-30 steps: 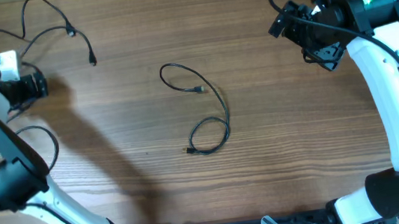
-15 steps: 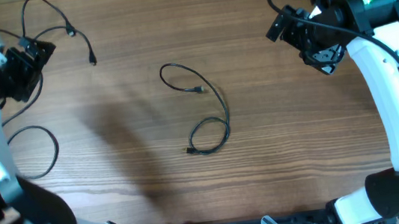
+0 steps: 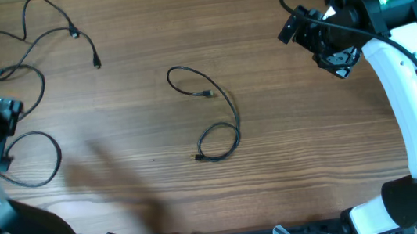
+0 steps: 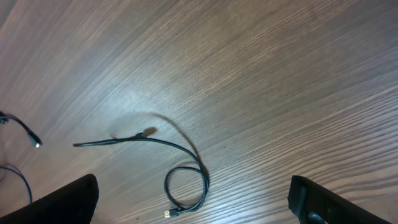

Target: Untangle cables

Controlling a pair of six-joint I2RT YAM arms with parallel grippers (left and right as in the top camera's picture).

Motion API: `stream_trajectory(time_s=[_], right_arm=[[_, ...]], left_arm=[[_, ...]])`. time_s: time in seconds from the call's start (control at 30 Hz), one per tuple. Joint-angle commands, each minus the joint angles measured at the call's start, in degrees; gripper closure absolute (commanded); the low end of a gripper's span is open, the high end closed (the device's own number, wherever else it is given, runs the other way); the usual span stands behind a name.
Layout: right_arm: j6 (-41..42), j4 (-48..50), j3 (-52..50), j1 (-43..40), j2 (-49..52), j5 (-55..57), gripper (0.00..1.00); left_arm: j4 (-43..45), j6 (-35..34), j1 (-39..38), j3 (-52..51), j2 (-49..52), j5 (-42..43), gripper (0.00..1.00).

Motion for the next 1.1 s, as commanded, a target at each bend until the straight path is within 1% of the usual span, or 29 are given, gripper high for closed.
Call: stream_trajectory(time_s=[0.0,0.07,0.13,0.17,0.23,0.3,0.33,0.37,0.43,0.47,0.5,0.53,0.6,0.63,0.87,0.9,0.93,1.0,1.03,1.07], right_arm=[[-1.9,-0.1,0.2,0.1,0.3,-0.3,0.00],[-1.9,0.0,0.2,0.1,0.3,-0.3,0.00],[-1.9,0.3,0.2,0.1,0.3,-0.3,0.00],[-1.9,0.4,0.2,0.1,0.3,-0.3,0.00],[-1.9,0.6,0.2,0.1,0.3,-0.3,0.00],[-1.9,0.9,0.2,0.1,0.3,-0.3,0.00],[-1.9,1.1,0.2,0.1,0.3,-0.3,0.00],[-1.9,1.3,0.2,0.1,0.3,-0.3,0.00],[-1.9,1.2,0.2,0.1,0.3,-0.3,0.01],[-1.9,1.2,0.2,0.1,0.3,-0.3,0.00],[-2.0,1.2,0.2,0.1,0.3,-0.3,0.00],[-1.9,1.2,0.2,0.1,0.3,-0.3,0.00],[-1.9,1.2,0.2,0.1,0.3,-0.3,0.00],[-1.9,1.2,0.2,0.1,0.3,-0.3,0.00],[-1.9,1.2,0.2,0.1,0.3,-0.3,0.00],[-1.9,1.2,0.2,0.1,0.3,-0.3,0.00],[-1.9,1.2,0.2,0.1,0.3,-0.3,0.00],[-1.9,1.2,0.2,0.1,0.3,-0.3,0.00],[-1.9,1.2,0.2,0.1,0.3,-0.3,0.00],[-1.9,1.2,0.2,0.1,0.3,-0.3,0.00]], left_arm=[[0.9,-9.4,4.8,-0.1,5.1,-11.1,0.00],[0.9,-12.2,7.5,-0.1,7.5,-11.1,0.01],[2.0,-12.3,9.7,-0.1,9.4,-12.5,0.02],[2.3,-12.9,10.1,-0.1,9.9,-14.3,0.02],[2.3,-16.7,11.0,-0.1,10.8,-21.0,0.05],[2.8,-16.7,11.3,-0.1,11.6,-21.3,0.13],[3.0,-16.3,11.2,-0.2,12.2,-21.3,0.23],[3.3,-16.0,11.1,-0.5,12.9,-21.3,0.26],[5.9,-13.6,11.1,-2.8,13.9,-21.3,0.25],[7.6,-13.2,11.1,-4.5,14.2,-21.0,0.23],[10.3,-11.5,11.1,-6.5,14.4,-20.5,0.22],[12.5,-9.2,11.1,-7.7,14.4,-18.7,0.25],[16.0,-1.1,11.1,-9.2,14.5,-13.0,0.34],[16.9,0.4,11.1,-9.8,14.6,-12.1,0.36],[23.3,1.9,11.3,-16.7,16.0,-12.1,0.39],[23.8,1.9,11.3,-17.1,16.0,-12.0,0.49],[24.3,1.9,11.3,-17.1,16.0,-11.6,0.57],[24.7,1.9,11.3,-17.1,16.0,-9.9,0.63],[25.3,1.7,11.3,-17.1,16.1,-8.3,0.68],[25.9,1.7,11.3,-17.1,16.1,-6.3,0.76]])
